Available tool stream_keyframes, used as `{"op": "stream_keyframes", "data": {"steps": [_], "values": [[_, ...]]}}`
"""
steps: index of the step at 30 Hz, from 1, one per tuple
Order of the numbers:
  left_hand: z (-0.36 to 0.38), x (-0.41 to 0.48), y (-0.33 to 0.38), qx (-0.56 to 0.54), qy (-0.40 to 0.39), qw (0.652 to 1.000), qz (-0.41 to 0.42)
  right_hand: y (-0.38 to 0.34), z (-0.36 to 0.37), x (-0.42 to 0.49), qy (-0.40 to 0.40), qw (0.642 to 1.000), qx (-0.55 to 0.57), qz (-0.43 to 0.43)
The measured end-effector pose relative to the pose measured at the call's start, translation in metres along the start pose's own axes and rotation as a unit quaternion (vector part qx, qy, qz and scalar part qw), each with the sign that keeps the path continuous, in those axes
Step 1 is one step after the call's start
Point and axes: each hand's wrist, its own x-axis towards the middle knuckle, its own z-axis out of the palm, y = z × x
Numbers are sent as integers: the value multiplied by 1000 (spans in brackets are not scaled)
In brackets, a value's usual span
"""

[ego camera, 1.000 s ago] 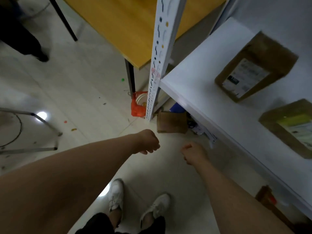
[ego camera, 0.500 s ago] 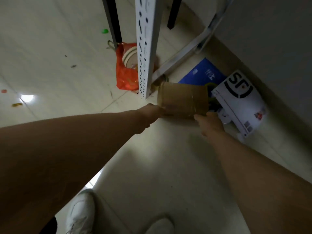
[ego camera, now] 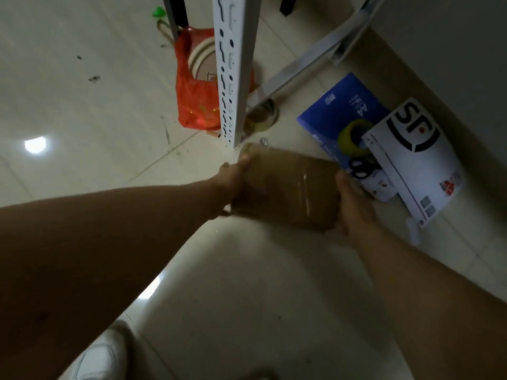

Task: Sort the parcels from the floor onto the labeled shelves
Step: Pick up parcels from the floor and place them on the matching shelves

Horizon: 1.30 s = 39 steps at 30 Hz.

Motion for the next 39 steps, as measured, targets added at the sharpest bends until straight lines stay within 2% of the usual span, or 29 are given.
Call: {"op": "stream_keyframes", "data": {"steps": [2, 3, 7, 14, 20, 23, 28, 32, 36, 39], "values": [[-14, -9, -24, 41, 31, 994, -95, 21, 3, -22, -6, 997, -15, 80], [-20, -12, -35, 27, 40, 990, -136, 29, 7, -30, -21, 993, -8, 118], [-28, -18, -50, -77, 21, 980, -184, 32, 32, -52, -104, 966, 85, 222], [-42, -103, -64, -121, 81, 968, -202, 31, 18, -138, -102, 944, 176, 261], [-76, -235, -55, -113, 71, 958, -254, -2, -26, -275, -154, 935, 108, 302], [-92, -303, -26, -123, 27, 962, -244, -38, -62, -343, -145, 937, 133, 290], [-116, -424, 48, -146, -21, 974, -172, -110, -127, -457, -117, 952, 163, 233], [-132, -513, 97, -142, -29, 979, -143, -158, -177, -551, -105, 957, 205, 174], [-144, -589, 130, -158, -20, 981, -108, -196, -227, -627, -128, 948, 279, 84], [-147, -635, 149, -170, -63, 981, -67, -218, -268, -675, -159, 938, 309, -5]]}}
